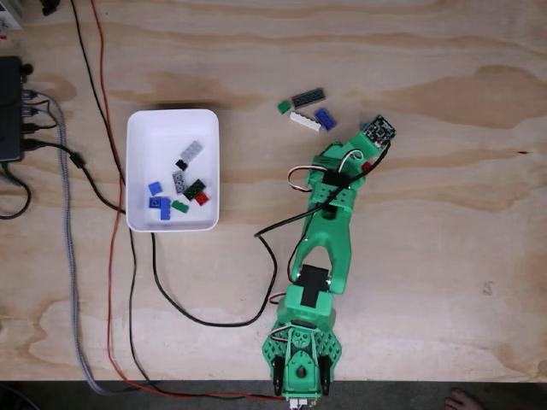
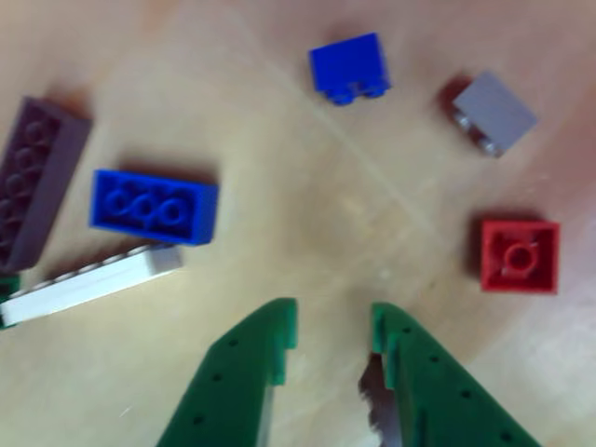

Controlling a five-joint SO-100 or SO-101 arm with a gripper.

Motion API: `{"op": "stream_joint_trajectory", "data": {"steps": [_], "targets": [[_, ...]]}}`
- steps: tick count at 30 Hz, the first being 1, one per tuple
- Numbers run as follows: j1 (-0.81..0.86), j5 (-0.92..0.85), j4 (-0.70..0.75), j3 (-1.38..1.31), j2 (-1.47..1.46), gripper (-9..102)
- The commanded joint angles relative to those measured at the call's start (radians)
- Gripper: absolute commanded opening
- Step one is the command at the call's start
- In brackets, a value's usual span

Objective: Put all lego bricks in the bin.

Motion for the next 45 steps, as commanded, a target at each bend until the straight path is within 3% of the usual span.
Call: {"op": "stream_joint_trajectory", "data": {"steps": [1, 6, 11, 17, 21, 24, 28, 33, 36, 40, 45], "targets": [[-0.035, -0.044, 0.158, -0.017, 0.273, 17], [0.005, -0.176, 0.238, 0.043, 0.287, 26], [0.011, -0.313, 0.238, 0.089, 0.222, 25], [0.009, -0.342, 0.186, 0.028, 0.037, 14], [0.009, -0.356, 0.19, 0.02, -0.023, 21], [0.009, -0.359, 0.167, 0.031, -0.029, 2], [-0.026, -0.239, 0.054, 0.141, 0.178, 0], [-0.233, -0.002, 0.153, 0.141, 0.692, 0], [-0.445, -0.021, 0.318, 0.008, 0.819, 0], [-0.709, -0.051, 0.512, -0.253, 0.615, 3], [-0.871, 0.031, 0.541, -0.457, 0.324, 5]]}}
